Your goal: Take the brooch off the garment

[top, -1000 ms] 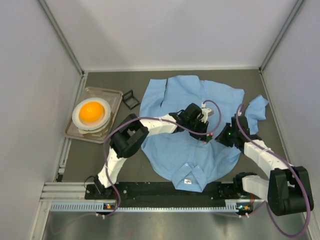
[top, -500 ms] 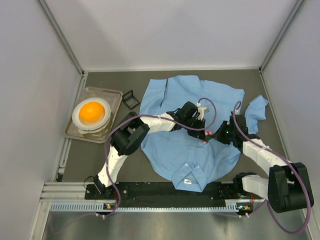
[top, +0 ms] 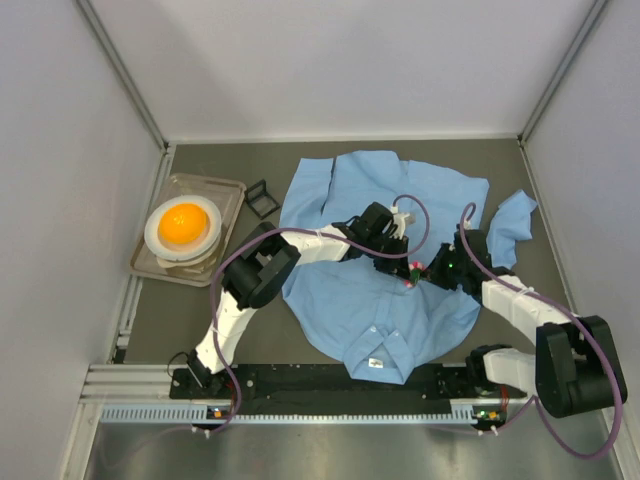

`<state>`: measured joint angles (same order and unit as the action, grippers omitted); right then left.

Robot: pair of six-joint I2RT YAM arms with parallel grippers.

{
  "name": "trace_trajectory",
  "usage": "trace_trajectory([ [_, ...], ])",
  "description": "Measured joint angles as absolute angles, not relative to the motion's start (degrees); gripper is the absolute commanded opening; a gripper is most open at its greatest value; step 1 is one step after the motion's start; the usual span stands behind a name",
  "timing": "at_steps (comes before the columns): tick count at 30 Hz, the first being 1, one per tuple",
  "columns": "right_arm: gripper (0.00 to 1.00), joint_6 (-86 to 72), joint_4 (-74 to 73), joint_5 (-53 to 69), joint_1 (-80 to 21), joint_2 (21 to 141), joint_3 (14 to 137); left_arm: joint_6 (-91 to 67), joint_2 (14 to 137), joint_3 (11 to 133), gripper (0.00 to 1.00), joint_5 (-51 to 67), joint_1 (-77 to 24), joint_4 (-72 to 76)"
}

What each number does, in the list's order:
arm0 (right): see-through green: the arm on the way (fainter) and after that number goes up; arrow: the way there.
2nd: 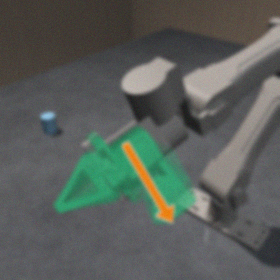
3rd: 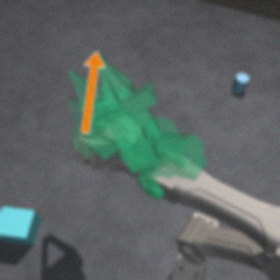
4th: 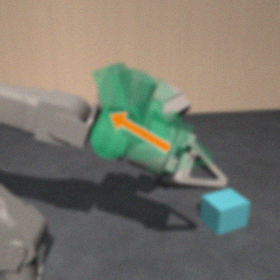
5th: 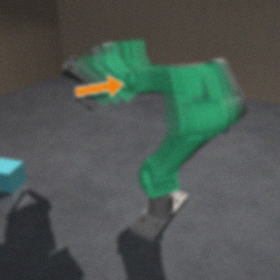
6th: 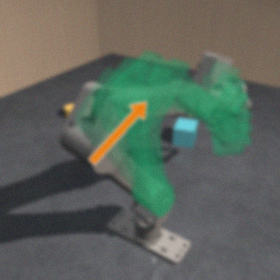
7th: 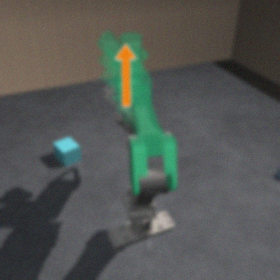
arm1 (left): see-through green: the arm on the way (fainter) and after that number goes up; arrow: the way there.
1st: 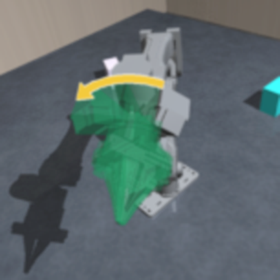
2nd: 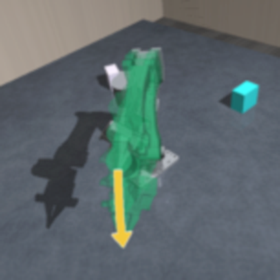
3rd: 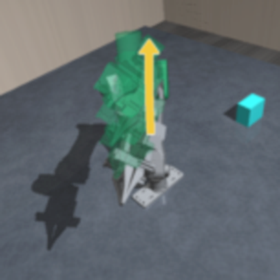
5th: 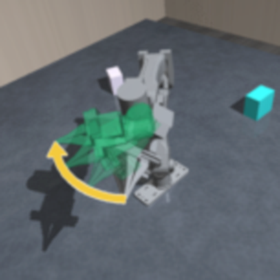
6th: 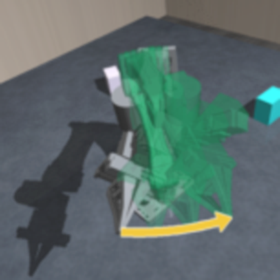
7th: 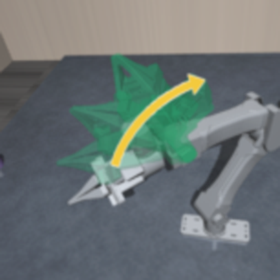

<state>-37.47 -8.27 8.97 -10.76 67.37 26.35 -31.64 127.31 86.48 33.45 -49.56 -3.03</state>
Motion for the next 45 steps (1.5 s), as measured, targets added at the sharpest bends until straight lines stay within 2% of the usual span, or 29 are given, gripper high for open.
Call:
trace_trajectory([
  [5,0.11,-37.7,-7.8,8.8,-11.8,68.1,26.3,-31.8,127.6,86.5,0.01,33.6,-49.4,-3.2],
  [11,0.11,-38.3,-7.9,8.6,-11.9,67.9,26.3,-31.9,127.7,86.5,0.24,34.1,-49.2,-3.2],
  [13,0.11,-38.7,-8.1,8.4,-12.0,67.6,26.3,-31.8,127.7,86.5,0.26,34.3,-49.2,-3.0],
  [14,0.11,-38.9,-8.2,8.3,-12.0,67.5,26.3,-31.9,127.7,86.5,0.19,34.5,-49.2,-3.1],
  [15,0.11,-39.1,-8.1,8.3,-12.1,67.4,26.3,-31.9,127.7,86.4,0.09,34.6,-49.2,-3.1],
  [17,0.11,-39.2,-8.2,8.2,-12.3,67.4,26.3,-32.4,127.7,86.1,0.00,34.9,-49.2,-3.0],
  [29,0.20,-36.4,-11.0,5.9,-12.4,65.1,28.7,-33.1,127.7,85.4,0.00,36.4,-48.9,-2.6],
  [35,0.21,-34.4,-10.9,8.4,-12.4,65.0,30.7,-31.6,123.2,77.5,0.00,33.3,-49.4,3.0],
  [45,0.28,-34.4,-11.2,12.4,-12.4,60.0,26.1,-34.5,122.7,75.4,0.00,30.1,-51.7,7.6],
])
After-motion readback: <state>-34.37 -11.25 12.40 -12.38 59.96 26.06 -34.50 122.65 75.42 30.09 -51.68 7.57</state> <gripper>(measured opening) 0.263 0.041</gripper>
